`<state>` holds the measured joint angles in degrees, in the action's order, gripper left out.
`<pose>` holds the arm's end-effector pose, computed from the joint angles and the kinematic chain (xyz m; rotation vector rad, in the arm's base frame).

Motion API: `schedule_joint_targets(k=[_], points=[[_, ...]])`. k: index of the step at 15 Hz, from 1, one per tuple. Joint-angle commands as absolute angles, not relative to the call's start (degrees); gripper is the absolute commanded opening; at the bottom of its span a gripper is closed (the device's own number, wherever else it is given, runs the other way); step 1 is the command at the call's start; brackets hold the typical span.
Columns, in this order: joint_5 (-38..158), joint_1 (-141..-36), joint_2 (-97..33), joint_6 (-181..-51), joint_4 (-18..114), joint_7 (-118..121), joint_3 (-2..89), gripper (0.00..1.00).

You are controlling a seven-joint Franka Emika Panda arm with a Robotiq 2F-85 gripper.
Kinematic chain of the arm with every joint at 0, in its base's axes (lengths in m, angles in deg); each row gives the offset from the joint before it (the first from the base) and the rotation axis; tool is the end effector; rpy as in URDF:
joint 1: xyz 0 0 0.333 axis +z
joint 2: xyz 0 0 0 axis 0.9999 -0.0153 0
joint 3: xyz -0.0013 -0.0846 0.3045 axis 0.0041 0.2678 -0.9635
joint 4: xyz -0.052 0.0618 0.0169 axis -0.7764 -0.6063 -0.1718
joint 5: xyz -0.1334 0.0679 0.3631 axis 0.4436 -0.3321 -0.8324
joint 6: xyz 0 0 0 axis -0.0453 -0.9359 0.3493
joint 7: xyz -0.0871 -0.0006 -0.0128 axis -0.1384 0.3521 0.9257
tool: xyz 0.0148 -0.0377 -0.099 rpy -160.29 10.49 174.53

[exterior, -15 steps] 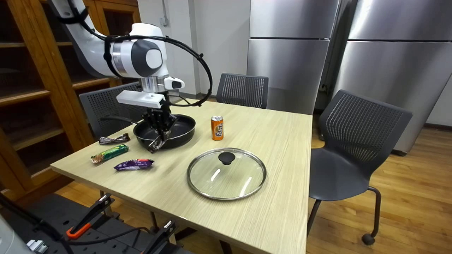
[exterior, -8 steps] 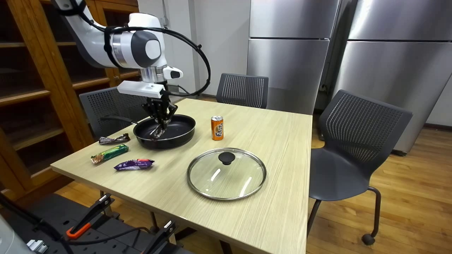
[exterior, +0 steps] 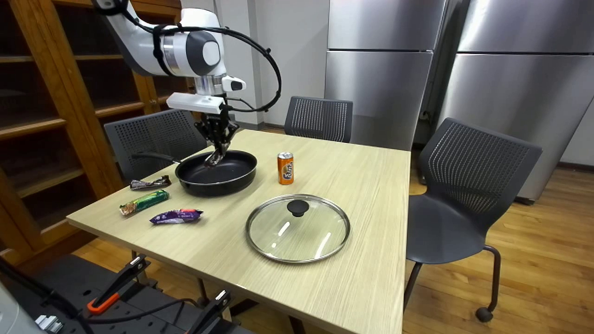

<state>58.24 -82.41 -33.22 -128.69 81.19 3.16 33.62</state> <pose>0.5512 0.1275 0.2509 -3.0953 -0.2862 -0.1018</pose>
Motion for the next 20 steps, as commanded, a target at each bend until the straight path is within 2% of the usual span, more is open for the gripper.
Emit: schedule_joint_targets(k=[1, 20], points=[[58.6, -81.7, -38.2, -123.6, 73.1, 3.2, 34.0, 0.03], [59.3, -80.0, -59.6, -113.9, 48.5, 2.3, 36.0, 0.03]])
